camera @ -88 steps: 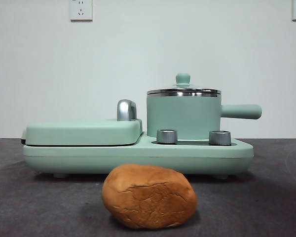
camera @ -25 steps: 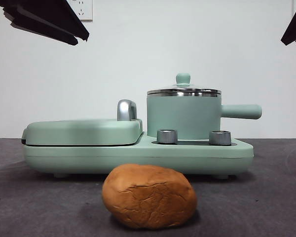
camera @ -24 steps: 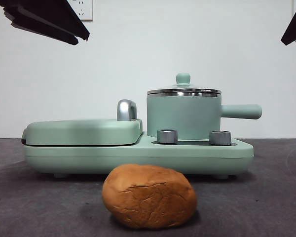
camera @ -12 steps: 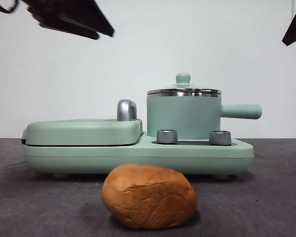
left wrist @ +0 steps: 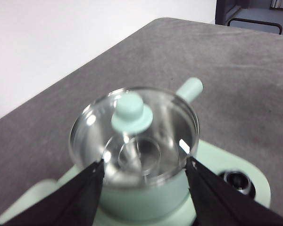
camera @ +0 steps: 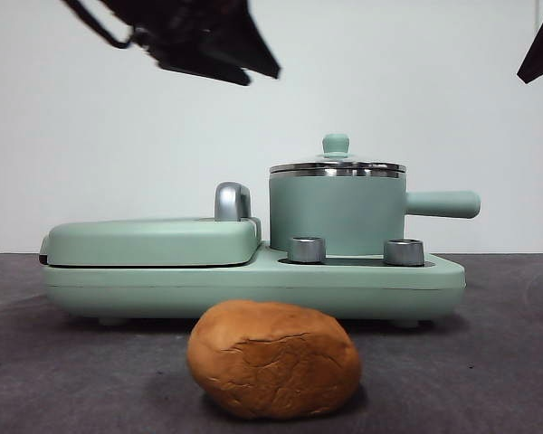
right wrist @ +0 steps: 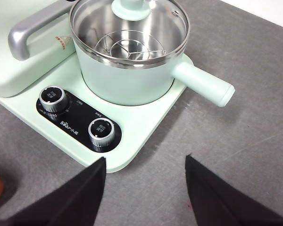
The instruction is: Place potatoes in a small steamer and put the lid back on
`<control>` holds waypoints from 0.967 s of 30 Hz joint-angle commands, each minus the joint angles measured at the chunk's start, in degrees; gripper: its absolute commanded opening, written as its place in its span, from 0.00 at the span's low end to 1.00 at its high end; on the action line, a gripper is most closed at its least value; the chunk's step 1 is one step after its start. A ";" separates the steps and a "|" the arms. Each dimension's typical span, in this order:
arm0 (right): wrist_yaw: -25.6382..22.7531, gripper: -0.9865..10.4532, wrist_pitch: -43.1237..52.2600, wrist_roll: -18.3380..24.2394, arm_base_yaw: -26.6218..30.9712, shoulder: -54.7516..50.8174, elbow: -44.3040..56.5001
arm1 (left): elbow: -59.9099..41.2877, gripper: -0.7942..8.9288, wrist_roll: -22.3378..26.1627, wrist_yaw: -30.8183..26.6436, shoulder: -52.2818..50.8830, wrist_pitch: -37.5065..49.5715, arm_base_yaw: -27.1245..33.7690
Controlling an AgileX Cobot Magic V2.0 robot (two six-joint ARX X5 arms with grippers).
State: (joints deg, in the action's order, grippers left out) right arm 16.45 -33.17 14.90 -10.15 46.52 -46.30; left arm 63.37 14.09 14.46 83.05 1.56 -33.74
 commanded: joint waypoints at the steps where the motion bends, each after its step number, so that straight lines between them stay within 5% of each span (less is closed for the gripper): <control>1: -0.02 0.32 0.35 -1.03 -0.28 0.20 -1.05 | 4.72 0.37 -0.98 -0.11 3.93 0.48 -0.85; 8: 0.00 0.32 0.35 -1.44 -0.28 0.20 -1.05 | 14.97 0.37 -4.74 -0.13 12.52 -0.96 -1.68; 29: 0.02 0.32 0.98 -1.46 -0.28 0.20 -1.05 | 29.05 0.37 -4.57 -0.66 29.97 -1.53 -2.93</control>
State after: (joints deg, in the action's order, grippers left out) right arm 16.45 -32.73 14.48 -10.15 46.52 -46.30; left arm 90.63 9.63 13.74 111.79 -0.64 -36.23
